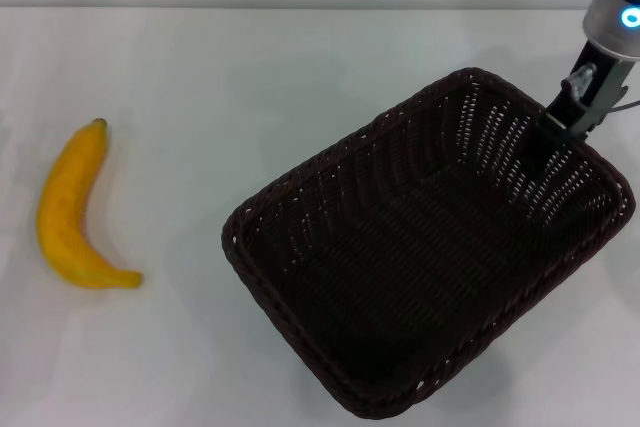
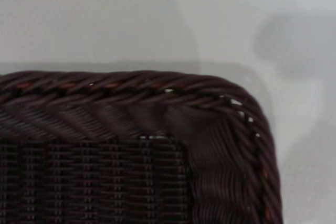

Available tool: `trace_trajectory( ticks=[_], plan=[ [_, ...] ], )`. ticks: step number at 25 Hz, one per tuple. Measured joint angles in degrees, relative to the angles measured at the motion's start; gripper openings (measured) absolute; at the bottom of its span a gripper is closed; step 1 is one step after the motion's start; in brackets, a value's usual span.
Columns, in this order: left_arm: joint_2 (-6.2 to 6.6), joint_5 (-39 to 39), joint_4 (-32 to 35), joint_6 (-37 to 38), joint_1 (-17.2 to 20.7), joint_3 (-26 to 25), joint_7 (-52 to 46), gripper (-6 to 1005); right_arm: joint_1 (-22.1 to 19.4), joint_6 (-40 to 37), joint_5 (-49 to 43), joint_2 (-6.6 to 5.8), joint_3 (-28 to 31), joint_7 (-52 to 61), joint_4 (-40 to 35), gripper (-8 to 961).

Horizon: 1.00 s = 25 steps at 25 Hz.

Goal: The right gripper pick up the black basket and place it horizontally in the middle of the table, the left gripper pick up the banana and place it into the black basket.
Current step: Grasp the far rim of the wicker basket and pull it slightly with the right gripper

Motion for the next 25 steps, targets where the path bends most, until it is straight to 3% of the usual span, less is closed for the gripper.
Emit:
trace_trajectory(
  ticks=[7,10,16,21,25],
  plan=[
    [0.0,0.0,0.1,-0.1,0.2,0.0,-0.4,856,0.4,0.1,1.6,0.53,-3.4,0.1,1.7,679],
    [-0.03,0.0,0.1,-0.4,0.4,0.1,-0.3,855,0.1,0.4,2.7,0.52,-3.6,1.6,1.0,497],
    [-0.09,0.0,0.2,-0.7,0.4,0.1,-0.1,855,-0.1,1.1,2.7,0.35,-3.9,4.5,0.2,267],
    [-0.09,0.0,0.2,-1.5,0.6,0.1,0.0,854,-1.0,1.4,2.6,0.09,-3.6,8.0,-3.6,161],
    [-0.04,0.0,0.2,-3.6,1.2,-0.1,1.1,854,-2.8,1.5,2.9,0.08,-1.3,13.5,-7.6,159]
  ],
)
